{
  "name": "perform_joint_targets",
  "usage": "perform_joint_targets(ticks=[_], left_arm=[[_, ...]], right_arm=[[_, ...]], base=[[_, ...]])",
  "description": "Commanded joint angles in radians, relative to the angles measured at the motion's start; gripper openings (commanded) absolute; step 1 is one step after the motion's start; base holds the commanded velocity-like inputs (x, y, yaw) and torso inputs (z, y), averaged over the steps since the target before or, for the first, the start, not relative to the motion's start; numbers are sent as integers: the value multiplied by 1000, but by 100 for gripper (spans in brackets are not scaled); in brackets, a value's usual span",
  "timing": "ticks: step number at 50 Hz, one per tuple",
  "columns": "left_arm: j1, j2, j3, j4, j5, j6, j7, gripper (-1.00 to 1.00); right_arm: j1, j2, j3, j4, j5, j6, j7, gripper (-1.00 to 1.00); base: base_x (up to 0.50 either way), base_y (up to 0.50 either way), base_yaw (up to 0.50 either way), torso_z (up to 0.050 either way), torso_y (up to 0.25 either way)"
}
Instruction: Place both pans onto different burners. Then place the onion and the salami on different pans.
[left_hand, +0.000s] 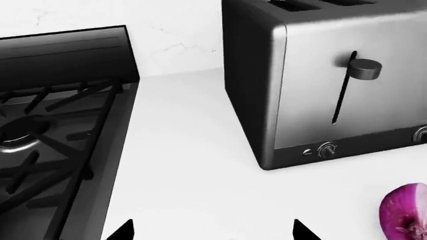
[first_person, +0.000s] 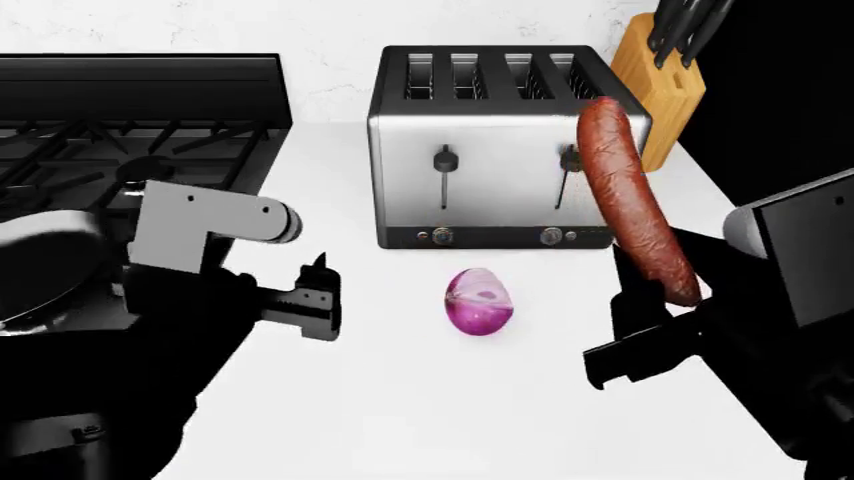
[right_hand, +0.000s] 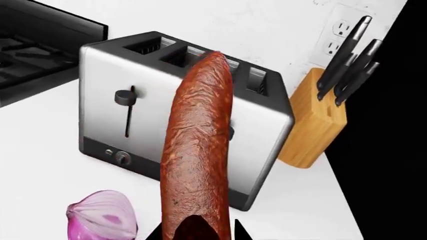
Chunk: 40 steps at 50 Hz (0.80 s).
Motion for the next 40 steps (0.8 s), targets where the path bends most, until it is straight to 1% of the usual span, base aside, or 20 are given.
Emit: perform_joint_targets(ticks=[1,10,19,28,35,40], left_arm=[[-95,110,123,-70,27,-76,24,100],[-61,135,155,-25,21,-77,18,100],[-47,158,186,39,-19,-83,-23,100],[-73,223,229,19,2,-95,-8,100],[-97,279,258,-25,37,-95,25,100],[-102,306,278,-29,37,-97,22,100]], right_arm=[[-29,13,21,16,-34,-30,13,-100],[-30,0,12,22,-42,-26,13,-100],[-32,-10,6,27,-49,-24,12,-100],[-32,-9,10,24,-49,-27,7,-100],[-57,2,20,16,-62,-42,-8,-100],[-71,6,24,13,-75,-48,-19,-100]], base=[[0,0,0,0,0],[0,0,0,0,0],[0,0,0,0,0],[0,0,0,0,0],[0,0,0,0,0],[0,0,0,0,0]])
